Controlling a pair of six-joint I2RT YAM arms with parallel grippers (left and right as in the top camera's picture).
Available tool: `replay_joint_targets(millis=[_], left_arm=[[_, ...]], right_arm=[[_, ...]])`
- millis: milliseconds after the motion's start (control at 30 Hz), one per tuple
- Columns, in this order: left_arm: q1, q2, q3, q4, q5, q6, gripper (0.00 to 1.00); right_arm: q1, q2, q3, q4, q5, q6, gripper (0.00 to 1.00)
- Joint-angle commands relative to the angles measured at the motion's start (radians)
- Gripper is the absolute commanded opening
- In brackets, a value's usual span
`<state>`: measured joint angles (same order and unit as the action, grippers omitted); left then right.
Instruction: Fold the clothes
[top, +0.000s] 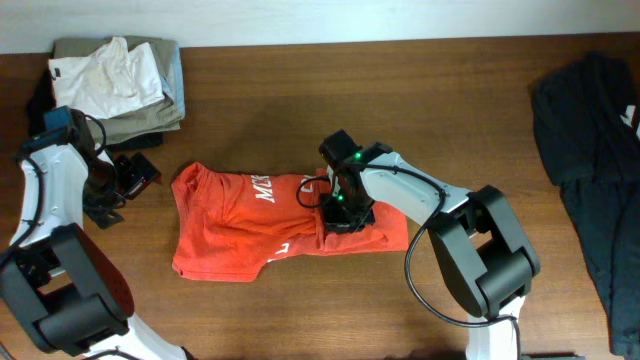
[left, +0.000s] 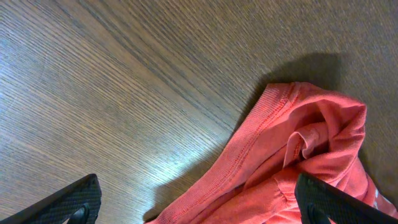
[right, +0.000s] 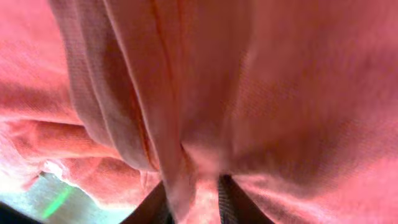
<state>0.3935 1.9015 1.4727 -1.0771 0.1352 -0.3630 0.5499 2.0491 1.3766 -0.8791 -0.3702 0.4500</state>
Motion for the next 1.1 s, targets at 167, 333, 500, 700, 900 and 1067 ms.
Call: replay_joint_targets(millis=[167,333,500,700,900,1067], left_arm=[[-0.005,0.000,0.000,0.041,0.030,0.064,0.99],[-0.005,0.114,0.000,0.063,0.282,0.294,0.99],[-0.005,0.237,0.000,0.090,0.418,0.435,0.99],[-0.005,0.412,0.000,0.085,0.515,0.523,0.99],[-0.005,0.445,0.000,-0.025,0.347,0.611,0.92],[-0.008,0.446,0.000,-0.051,0.236,0.599,0.82]], right_arm=[[-0.043,-0.076,0.422,-0.371,0.227,-0.057,0.99],[-0.292,-0.076,0.542,-0.439,0.278,-0.154,0.99],[-0.548,-0.073,0.542,-0.485,0.277,-0.155,0.98],[-0.697,-0.073,0.542,-0.529,0.270,-0.183,0.99],[-0.685,-0.073,0.542,-0.527,0.270,-0.184,0.99],[-0.685,-0.073,0.542,-0.527,0.270,-0.184,0.99]])
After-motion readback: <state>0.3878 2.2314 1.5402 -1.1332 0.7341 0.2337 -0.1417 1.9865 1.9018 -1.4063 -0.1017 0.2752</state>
